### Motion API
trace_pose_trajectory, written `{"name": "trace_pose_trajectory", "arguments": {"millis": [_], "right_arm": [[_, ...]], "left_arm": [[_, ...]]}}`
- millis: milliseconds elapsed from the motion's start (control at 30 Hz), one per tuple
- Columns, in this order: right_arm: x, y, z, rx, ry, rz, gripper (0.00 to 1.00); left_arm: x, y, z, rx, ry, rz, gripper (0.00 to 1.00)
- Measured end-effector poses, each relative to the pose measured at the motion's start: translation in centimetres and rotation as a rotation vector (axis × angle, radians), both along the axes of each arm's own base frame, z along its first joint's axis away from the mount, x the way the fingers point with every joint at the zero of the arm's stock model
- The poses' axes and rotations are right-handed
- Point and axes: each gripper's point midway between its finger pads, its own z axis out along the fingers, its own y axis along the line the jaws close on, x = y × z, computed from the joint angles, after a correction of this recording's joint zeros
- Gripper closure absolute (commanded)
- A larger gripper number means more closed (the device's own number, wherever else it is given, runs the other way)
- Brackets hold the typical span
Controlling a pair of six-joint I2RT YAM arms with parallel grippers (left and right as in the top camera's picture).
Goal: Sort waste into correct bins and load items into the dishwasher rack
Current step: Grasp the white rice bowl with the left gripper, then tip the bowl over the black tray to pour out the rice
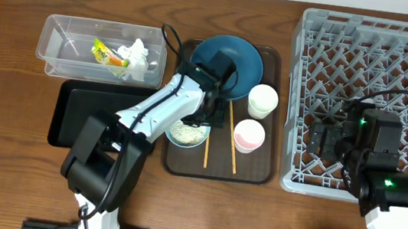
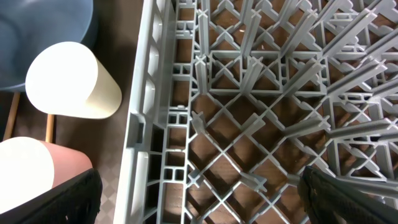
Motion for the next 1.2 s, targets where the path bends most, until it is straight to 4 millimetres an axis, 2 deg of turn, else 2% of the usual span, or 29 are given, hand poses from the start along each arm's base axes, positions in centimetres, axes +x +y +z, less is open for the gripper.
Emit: {"name": "trace_pose_trajectory", "arguments": {"millis": [167, 400, 600, 833, 1033, 1100, 1200], "right_arm": [[0.0, 0.0, 0.0, 0.000, 0.000, 0.001, 0.01], [0.0, 0.0, 0.0, 0.000, 0.000, 0.000, 0.01], [0.0, 0.0, 0.0, 0.000, 0.000, 0.000, 0.01], [0.0, 0.0, 0.0, 0.000, 0.000, 0.001, 0.01], [0.0, 0.0, 0.0, 0.000, 0.000, 0.001, 0.01], [0.0, 0.0, 0.0, 0.000, 0.000, 0.000, 0.01], [0.0, 0.0, 0.0, 0.000, 0.000, 0.001, 0.01]], "left_arm": [[-0.1, 0.0, -0.7, -0.003, -0.005, -0.004, 0.69], [-0.6, -0.2, -1.1, -0.001, -0.002, -0.015, 0.76], [-2.1, -0.7, -2.1, 0.022, 0.018, -0.049, 0.94], [-2.2, -0.4, -1.9, 0.056, 0.003, -0.058, 0.94], [-2.4, 0.2, -0.4, 0.057, 0.005, -0.049, 0.94], [-2.3, 0.7, 0.7, 0.038, 0.000, -0.033, 0.94], [-2.1, 2.4, 3.3, 0.017, -0.021, 0.014, 0.94]]}}
